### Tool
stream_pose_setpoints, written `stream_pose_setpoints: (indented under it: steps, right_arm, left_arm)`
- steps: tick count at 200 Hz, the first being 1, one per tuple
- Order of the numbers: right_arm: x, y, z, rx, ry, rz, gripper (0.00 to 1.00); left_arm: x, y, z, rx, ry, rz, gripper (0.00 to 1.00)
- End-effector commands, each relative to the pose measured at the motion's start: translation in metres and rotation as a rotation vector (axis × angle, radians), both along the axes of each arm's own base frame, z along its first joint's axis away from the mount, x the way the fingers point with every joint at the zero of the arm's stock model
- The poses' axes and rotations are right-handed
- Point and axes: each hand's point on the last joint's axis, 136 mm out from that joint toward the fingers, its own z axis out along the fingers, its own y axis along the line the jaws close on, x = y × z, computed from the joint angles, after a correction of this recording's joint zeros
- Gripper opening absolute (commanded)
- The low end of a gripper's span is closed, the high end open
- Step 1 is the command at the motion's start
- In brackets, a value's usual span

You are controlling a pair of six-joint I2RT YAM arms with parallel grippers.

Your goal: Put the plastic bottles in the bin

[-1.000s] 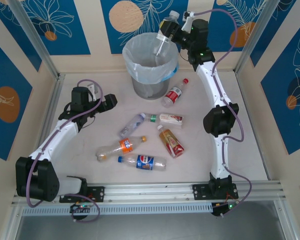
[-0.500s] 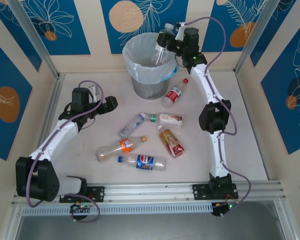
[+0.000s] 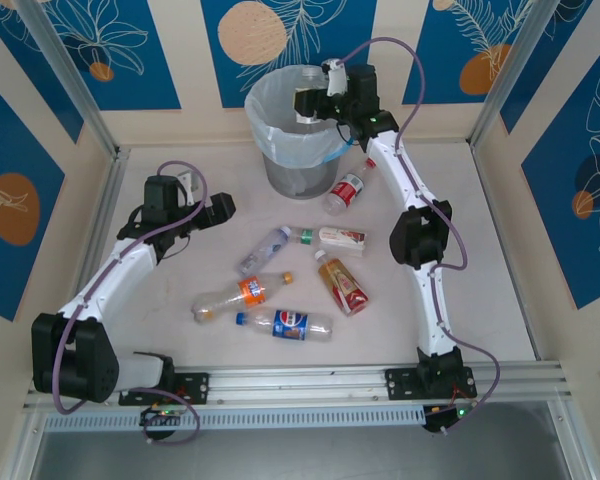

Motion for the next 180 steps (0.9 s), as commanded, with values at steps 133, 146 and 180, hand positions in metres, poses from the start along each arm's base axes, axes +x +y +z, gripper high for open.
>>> stream_pose_setpoints:
  steps: [133, 146, 180]
  right_arm:
    - [-0.001, -0.006, 0.017, -0.022, -0.025, -0.026, 0.83]
    - [-0.002, -0.008, 0.020, -0.025, -0.031, -0.028, 0.83]
    - [-0.009, -0.009, 0.038, -0.023, -0.059, -0.024, 0.84]
  left_arm:
    - [-0.004, -0.004, -0.005, -0.002, 0.004, -0.061, 1.00]
    - [-0.004, -0.004, -0.006, 0.000, 0.007, -0.060, 0.99]
    - [-0.002, -0.008, -0.007, -0.003, 0.007, -0.080, 1.00]
